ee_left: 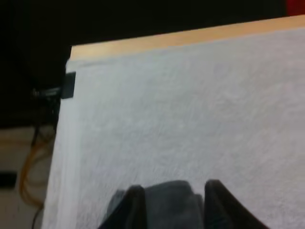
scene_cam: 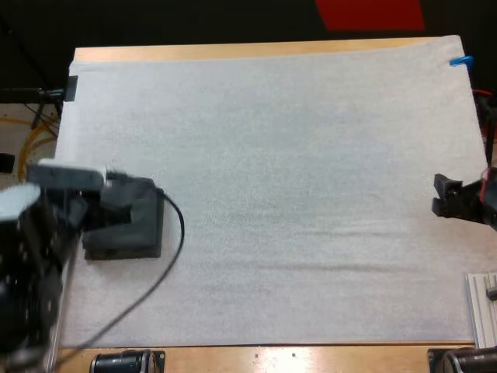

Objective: Pick towel from pile fold and stack

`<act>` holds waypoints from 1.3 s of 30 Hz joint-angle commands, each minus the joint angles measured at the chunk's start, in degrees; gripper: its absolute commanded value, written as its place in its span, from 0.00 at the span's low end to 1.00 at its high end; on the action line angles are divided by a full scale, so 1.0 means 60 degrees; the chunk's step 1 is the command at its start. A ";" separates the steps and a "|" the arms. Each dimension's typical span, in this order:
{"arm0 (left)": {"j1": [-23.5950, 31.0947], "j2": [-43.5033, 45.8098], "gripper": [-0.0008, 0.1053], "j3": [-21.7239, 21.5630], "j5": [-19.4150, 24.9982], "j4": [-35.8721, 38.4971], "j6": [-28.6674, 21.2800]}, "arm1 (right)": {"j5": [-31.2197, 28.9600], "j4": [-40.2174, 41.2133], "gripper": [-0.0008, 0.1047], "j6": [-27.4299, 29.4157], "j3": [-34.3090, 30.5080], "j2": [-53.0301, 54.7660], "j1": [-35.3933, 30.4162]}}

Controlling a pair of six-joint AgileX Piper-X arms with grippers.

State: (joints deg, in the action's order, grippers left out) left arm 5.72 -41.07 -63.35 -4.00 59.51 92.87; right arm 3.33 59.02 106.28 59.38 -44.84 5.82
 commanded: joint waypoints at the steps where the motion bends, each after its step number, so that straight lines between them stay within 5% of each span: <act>1: -0.0214 0.0520 0.27 -0.0051 0.0132 -0.0043 -0.0048 | 0.0069 0.0012 0.72 0.0102 0.0053 0.0386 -0.0051; 11: -0.0449 0.3357 0.27 -0.0051 0.0666 0.0113 -0.0285 | 0.0069 -0.0011 0.72 0.0048 -0.0070 0.2772 -0.0051; 21: -0.0449 0.5292 0.27 0.0036 0.0666 0.1904 -0.0527 | 0.0069 -0.0016 0.72 -0.0798 -0.1663 0.5960 -0.0051; 35: -0.0417 0.8314 0.27 0.1948 0.0896 0.4428 -0.0204 | 0.0061 -0.0029 0.72 -0.0758 -0.3267 0.7956 -0.0051; 39: -0.0417 0.8281 0.27 0.2182 0.0991 0.3808 -0.0243 | 0.0061 -0.0084 0.72 -0.0758 -0.3387 0.7957 -0.0051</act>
State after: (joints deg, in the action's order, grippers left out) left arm 3.23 0.84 -50.29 1.29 83.85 91.11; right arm 3.33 59.34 101.62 39.16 0.62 5.82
